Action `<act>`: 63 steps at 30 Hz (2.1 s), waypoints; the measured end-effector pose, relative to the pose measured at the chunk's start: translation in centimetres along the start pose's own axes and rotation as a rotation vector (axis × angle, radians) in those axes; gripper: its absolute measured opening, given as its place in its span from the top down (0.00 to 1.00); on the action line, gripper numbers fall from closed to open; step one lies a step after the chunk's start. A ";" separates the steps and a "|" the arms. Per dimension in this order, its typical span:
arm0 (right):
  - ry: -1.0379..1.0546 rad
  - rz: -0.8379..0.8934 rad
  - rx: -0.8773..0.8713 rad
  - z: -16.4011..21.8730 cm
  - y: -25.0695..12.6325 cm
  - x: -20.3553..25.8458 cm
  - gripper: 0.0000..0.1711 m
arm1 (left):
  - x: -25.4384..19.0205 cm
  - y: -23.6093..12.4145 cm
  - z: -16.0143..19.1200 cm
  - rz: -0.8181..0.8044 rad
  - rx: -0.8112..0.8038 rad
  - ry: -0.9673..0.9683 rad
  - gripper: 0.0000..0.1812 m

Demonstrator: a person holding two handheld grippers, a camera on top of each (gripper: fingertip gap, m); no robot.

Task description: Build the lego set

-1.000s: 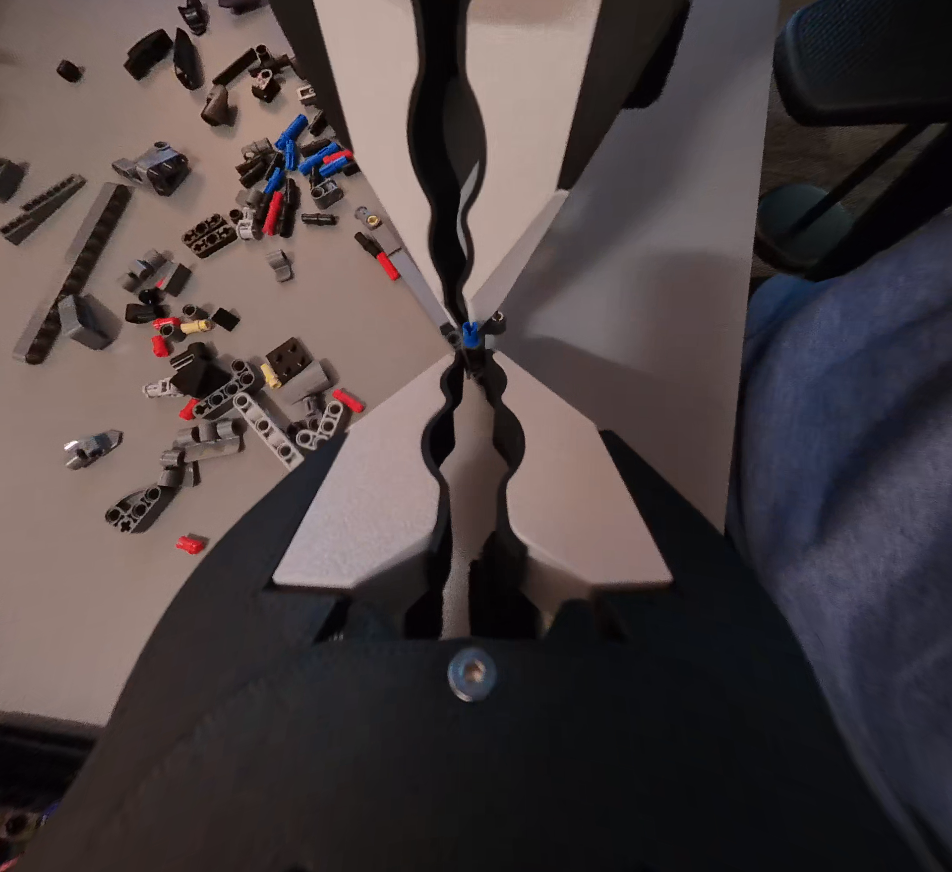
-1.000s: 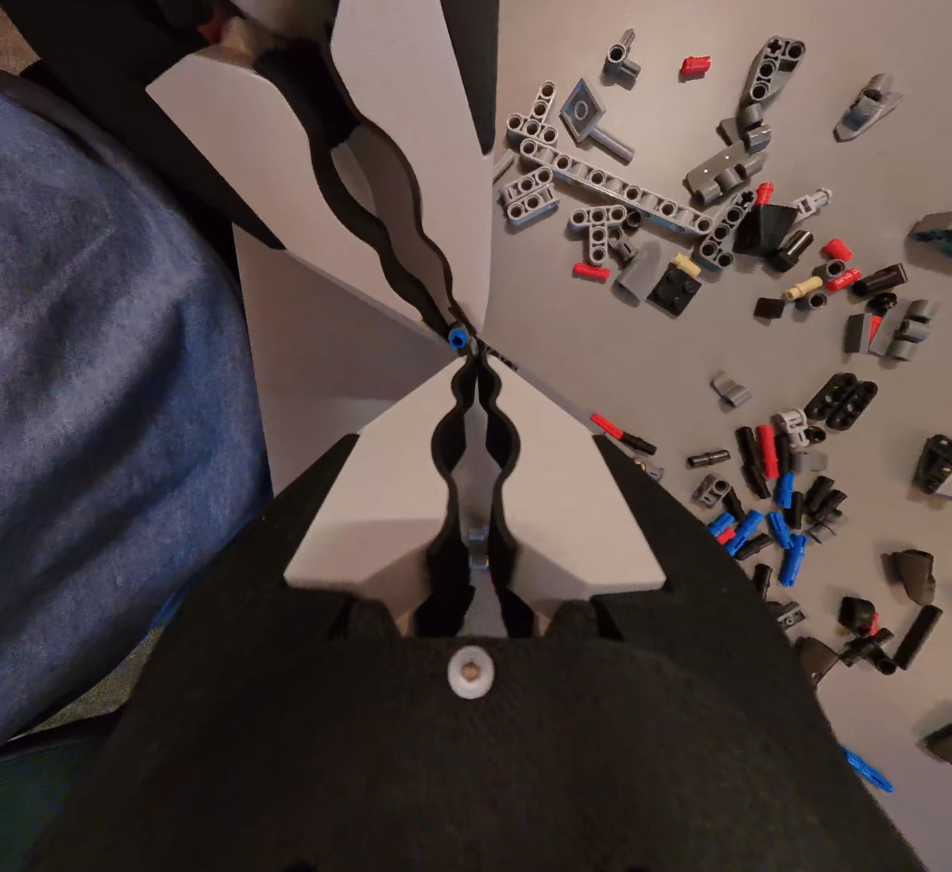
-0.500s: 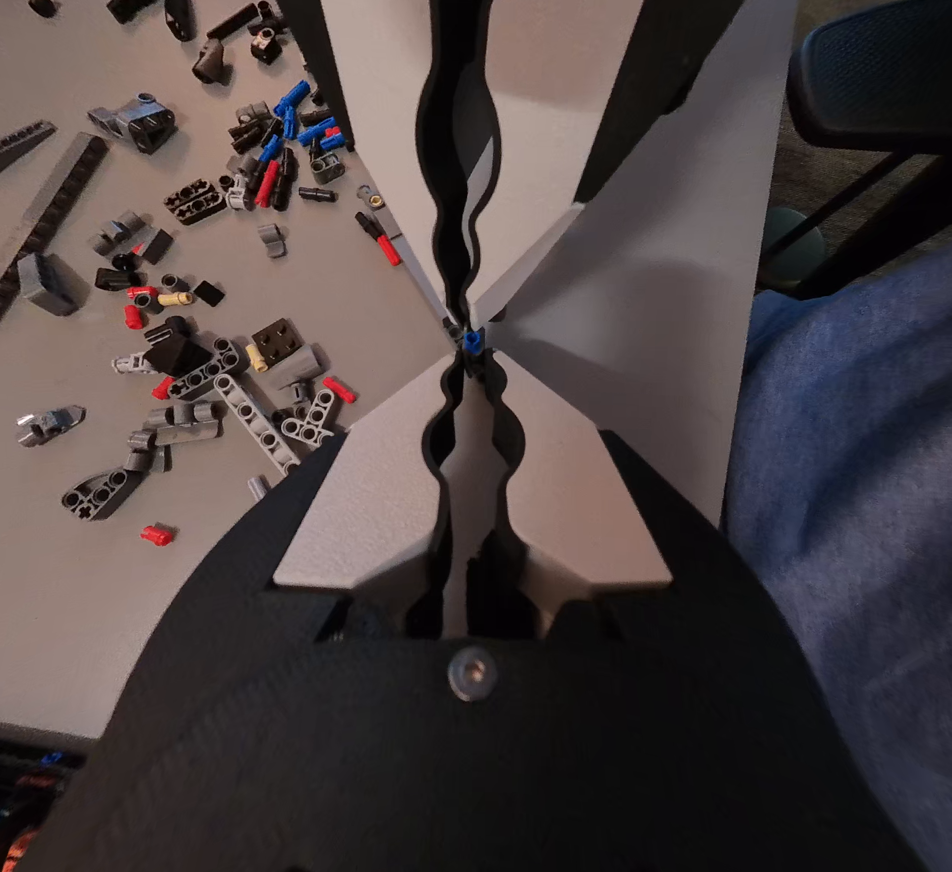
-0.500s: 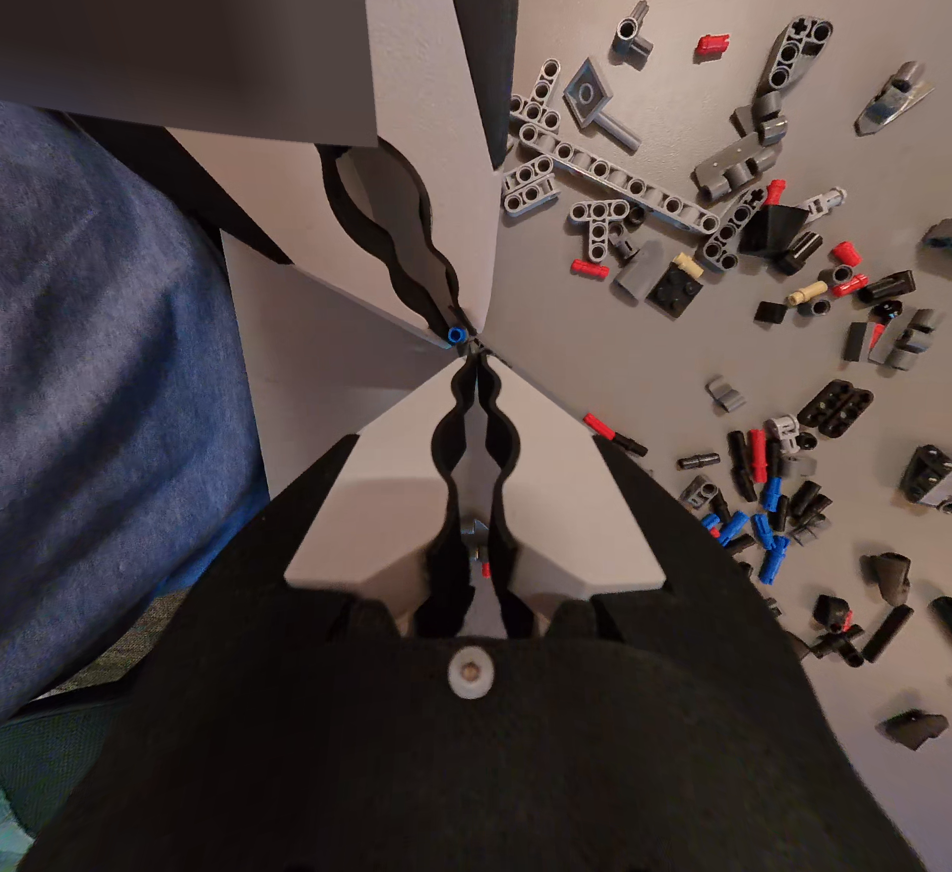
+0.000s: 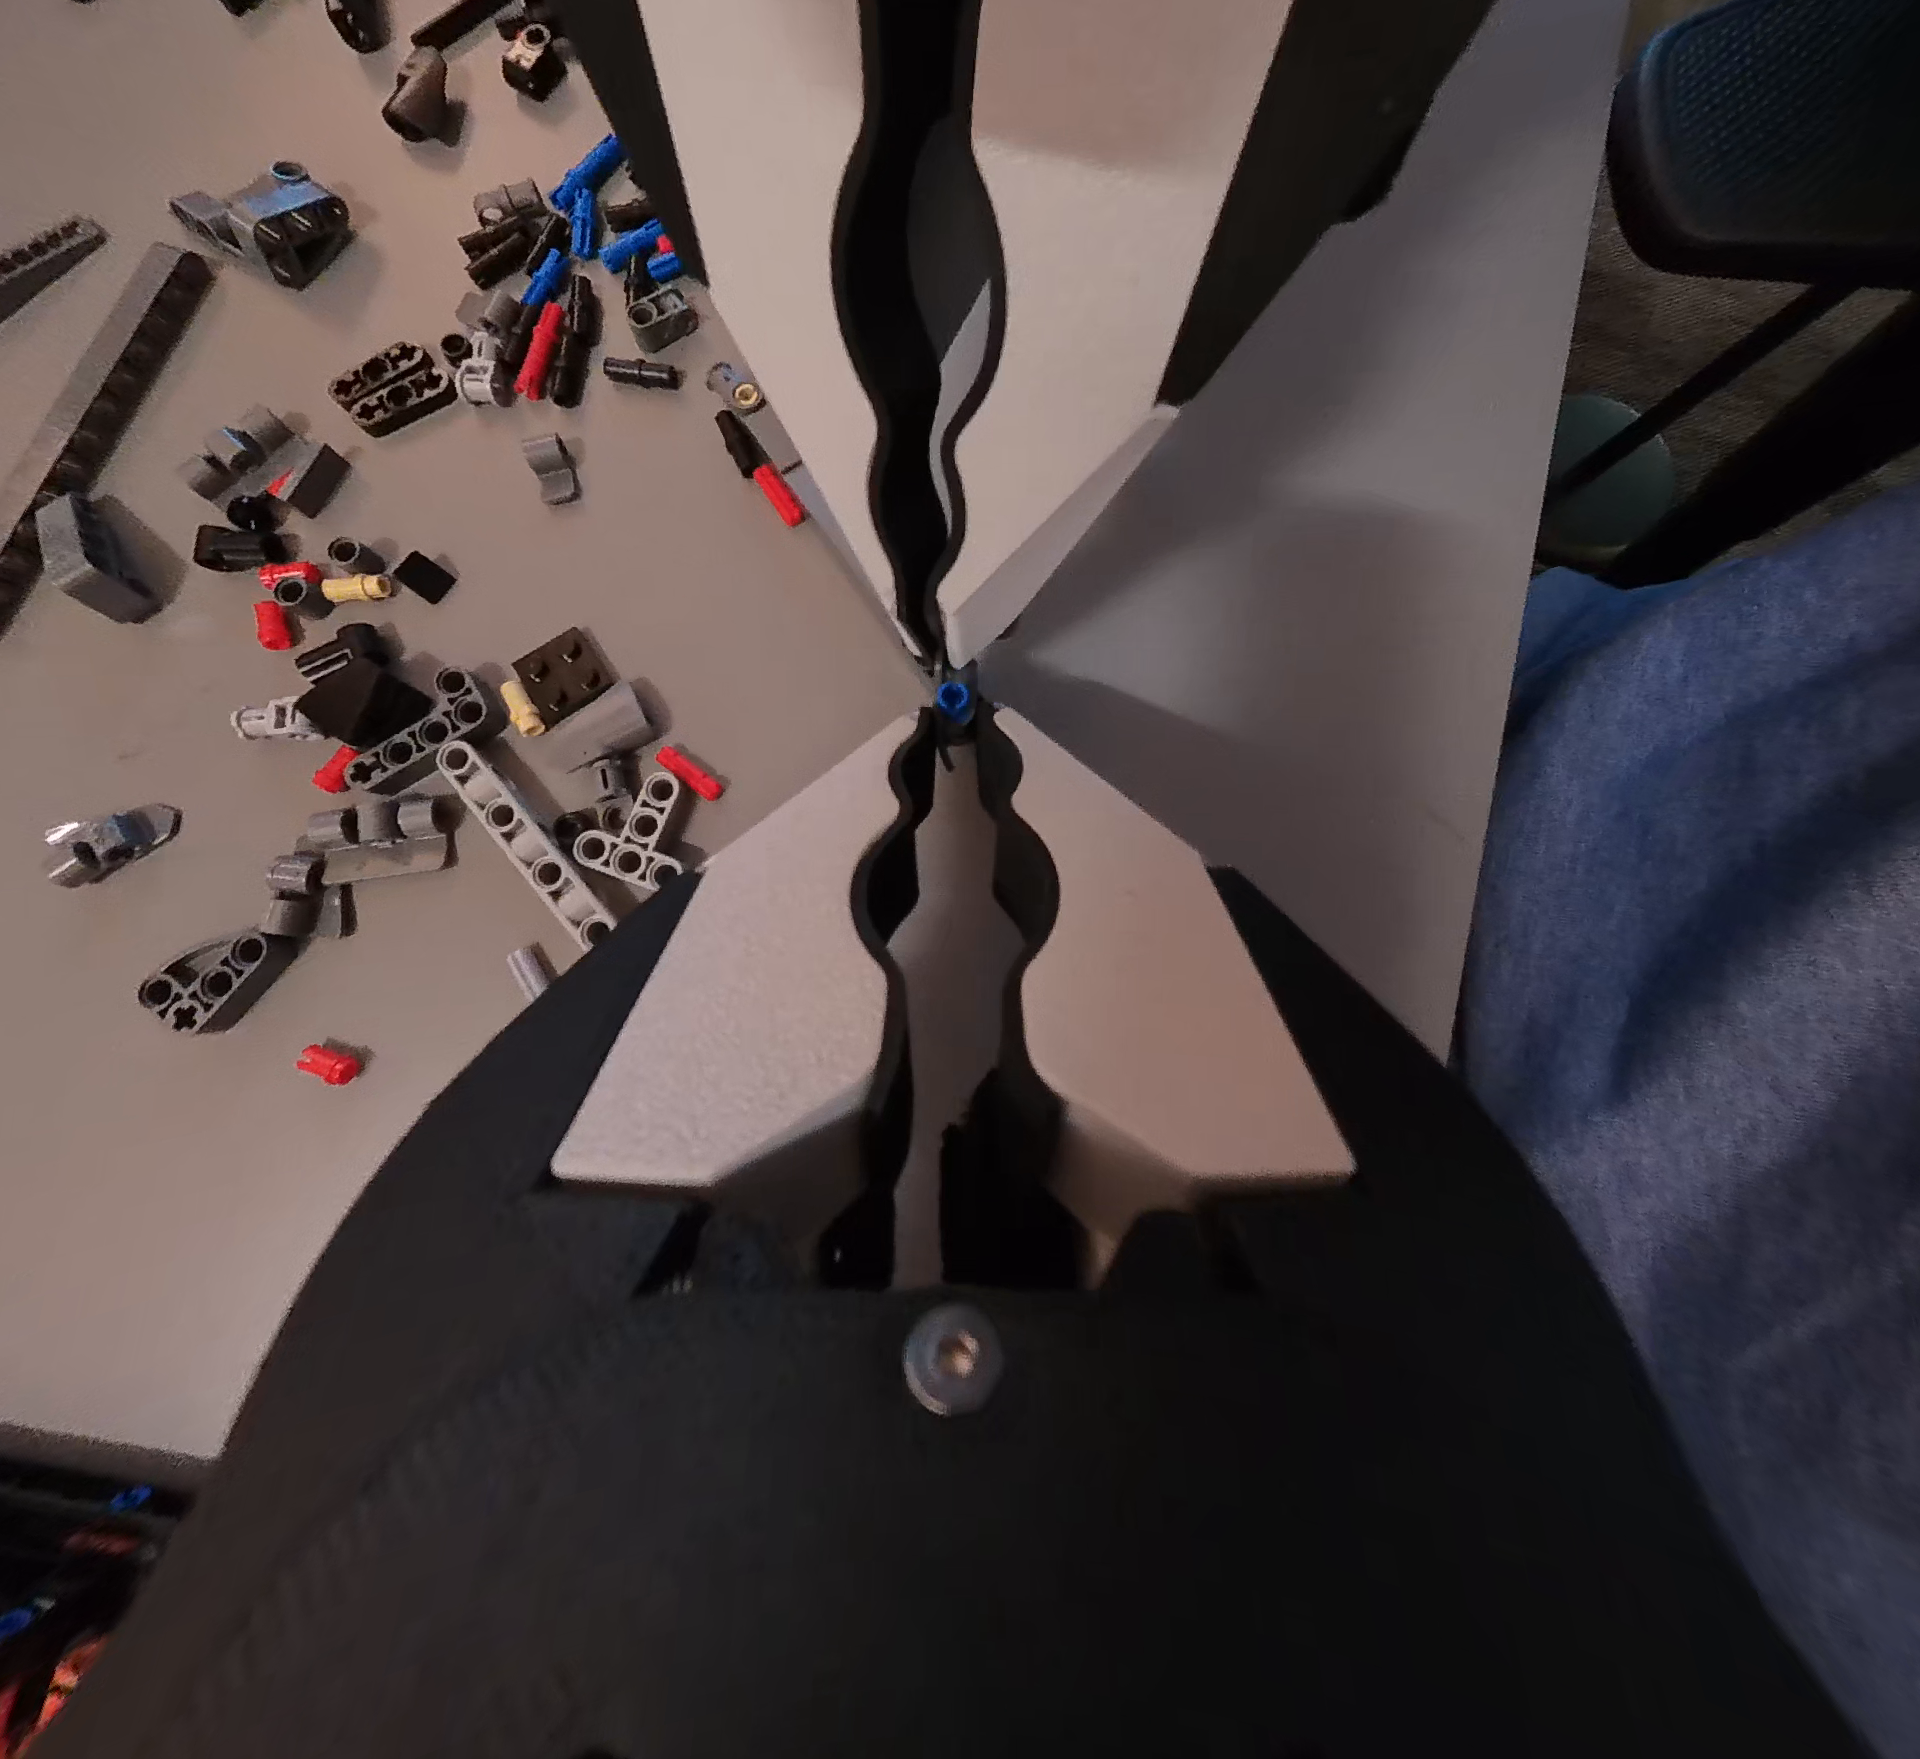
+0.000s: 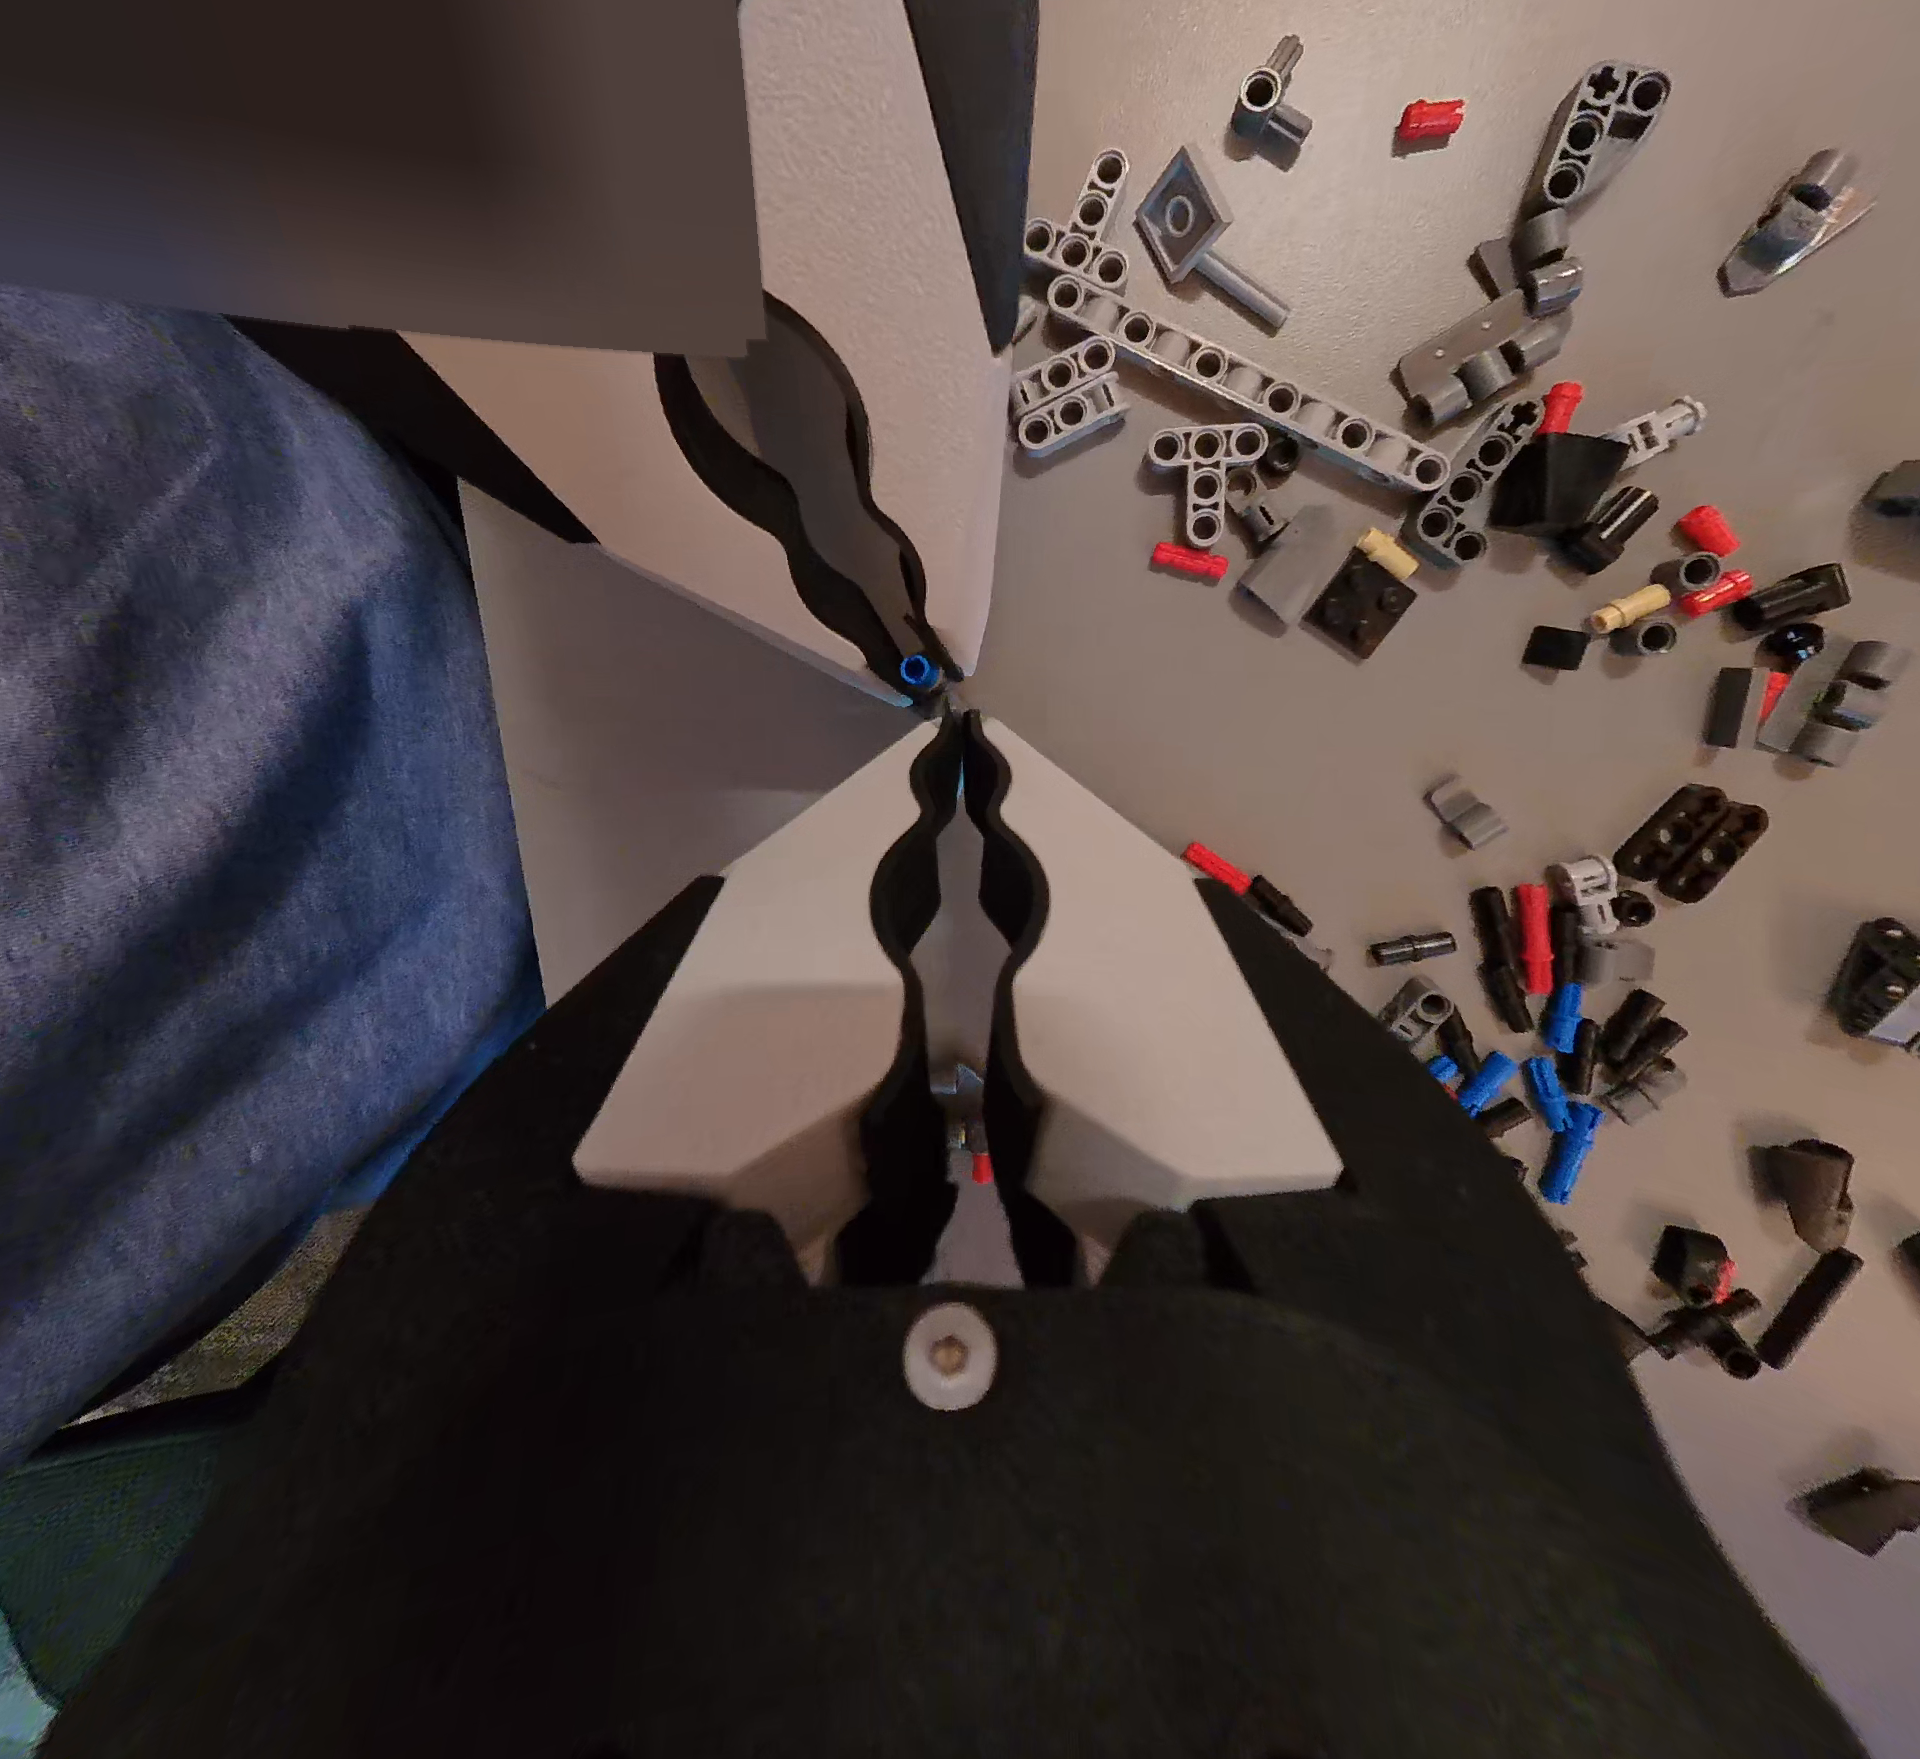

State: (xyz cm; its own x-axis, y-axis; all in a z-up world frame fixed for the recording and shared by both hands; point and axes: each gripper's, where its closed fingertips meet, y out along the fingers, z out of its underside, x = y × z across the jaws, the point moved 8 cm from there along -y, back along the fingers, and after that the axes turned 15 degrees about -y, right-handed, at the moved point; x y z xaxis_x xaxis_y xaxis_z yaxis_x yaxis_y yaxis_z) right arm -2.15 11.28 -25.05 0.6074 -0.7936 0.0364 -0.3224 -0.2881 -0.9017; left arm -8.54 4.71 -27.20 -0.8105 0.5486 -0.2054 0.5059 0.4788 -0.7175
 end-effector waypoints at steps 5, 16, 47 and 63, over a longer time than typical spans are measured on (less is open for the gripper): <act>0.007 -0.008 -0.017 0.2 0.0 0.0 1.00 | -0.1 0.0 0.0 0.005 0.001 0.002 0.97; 0.025 -0.003 -0.069 0.7 0.2 0.2 1.00 | -0.2 0.2 0.0 -0.003 0.020 0.017 0.97; -0.013 0.088 -0.185 1.8 0.2 1.1 1.00 | -0.8 0.3 0.0 -0.061 0.033 0.066 0.97; -0.023 0.076 -0.220 1.8 -0.5 1.7 0.99 | -1.0 0.8 0.2 -0.050 0.094 0.064 0.97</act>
State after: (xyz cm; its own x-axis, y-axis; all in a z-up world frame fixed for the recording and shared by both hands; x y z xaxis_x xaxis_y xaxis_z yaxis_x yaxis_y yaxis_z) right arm 0.36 11.01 -25.33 0.5909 -0.8057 -0.0404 -0.5167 -0.3396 -0.7859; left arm -7.38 4.43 -27.66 -0.8117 0.5701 -0.1269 0.4330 0.4416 -0.7859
